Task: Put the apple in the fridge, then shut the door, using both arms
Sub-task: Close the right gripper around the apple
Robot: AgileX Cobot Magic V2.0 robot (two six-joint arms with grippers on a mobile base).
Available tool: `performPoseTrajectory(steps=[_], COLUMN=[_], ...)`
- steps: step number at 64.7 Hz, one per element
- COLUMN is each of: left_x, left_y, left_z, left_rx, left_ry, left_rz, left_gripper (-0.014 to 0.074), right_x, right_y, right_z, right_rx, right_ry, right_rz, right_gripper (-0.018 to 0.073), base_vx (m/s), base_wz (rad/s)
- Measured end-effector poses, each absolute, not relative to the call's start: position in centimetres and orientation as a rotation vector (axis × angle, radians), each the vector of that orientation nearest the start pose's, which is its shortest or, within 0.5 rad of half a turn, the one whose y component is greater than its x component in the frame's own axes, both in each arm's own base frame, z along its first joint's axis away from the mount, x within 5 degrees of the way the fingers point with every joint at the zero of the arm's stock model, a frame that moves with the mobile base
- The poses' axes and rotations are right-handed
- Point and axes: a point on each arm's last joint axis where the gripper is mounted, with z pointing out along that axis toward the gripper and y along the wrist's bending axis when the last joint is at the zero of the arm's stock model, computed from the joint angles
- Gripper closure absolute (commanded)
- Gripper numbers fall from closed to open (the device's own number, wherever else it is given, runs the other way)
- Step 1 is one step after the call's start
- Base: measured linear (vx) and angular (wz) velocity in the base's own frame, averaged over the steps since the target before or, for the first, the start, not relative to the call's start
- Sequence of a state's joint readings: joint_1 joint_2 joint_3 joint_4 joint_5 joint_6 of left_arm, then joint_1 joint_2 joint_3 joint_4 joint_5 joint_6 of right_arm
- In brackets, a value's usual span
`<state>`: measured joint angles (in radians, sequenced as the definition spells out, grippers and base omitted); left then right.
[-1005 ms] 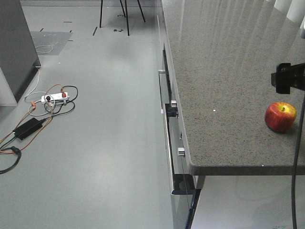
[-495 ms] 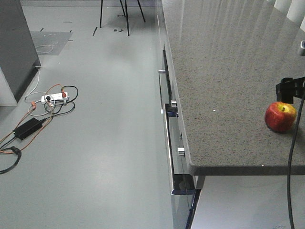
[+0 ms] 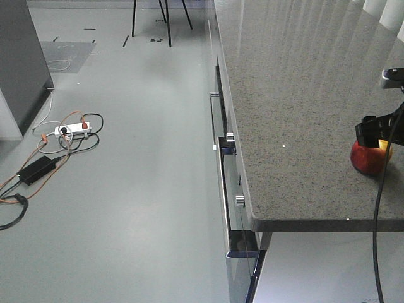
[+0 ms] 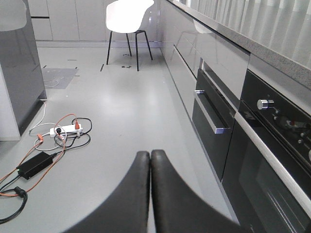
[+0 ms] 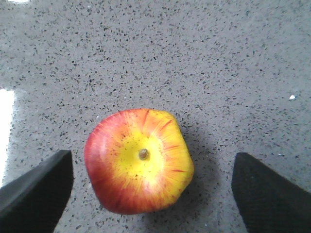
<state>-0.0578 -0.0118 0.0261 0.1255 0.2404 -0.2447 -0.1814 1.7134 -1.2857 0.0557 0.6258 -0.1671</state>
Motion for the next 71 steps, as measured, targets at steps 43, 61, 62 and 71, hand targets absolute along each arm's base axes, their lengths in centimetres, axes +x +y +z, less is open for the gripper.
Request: performPoseTrajectory(steps=[43, 61, 62, 71], left_x=[5.5, 5.5, 5.5, 5.5], left_y=[0.0, 0.0, 0.0, 0.0], left_z=[18.3, 18.3, 18.3, 18.3], left_rx=[-0.078, -0.078, -0.078, -0.078], left_ry=[1.736, 1.736, 1.736, 1.736], left_rz=[-0.107, -0.107, -0.107, -0.107], left_gripper=[0.0602, 0.0602, 0.0602, 0.0602], right_x=[38.2, 38.4, 38.4, 38.4], right_y=[-6.5, -6.5, -6.5, -6.5], right_z=[22.3, 22.0, 22.0, 21.9], right_rx=[-0.014, -0.012, -0.012, -0.018], right_ry=[2.610, 2.608, 2.608, 2.607], right_rz=[-0.052, -0.051, -0.050, -0.049], right_gripper=[-0.0010, 0.0118, 0.0127, 0.0209], base_vx=[0.00, 0.00, 0.00, 0.00], base_wz=[0.00, 0.00, 0.00, 0.00])
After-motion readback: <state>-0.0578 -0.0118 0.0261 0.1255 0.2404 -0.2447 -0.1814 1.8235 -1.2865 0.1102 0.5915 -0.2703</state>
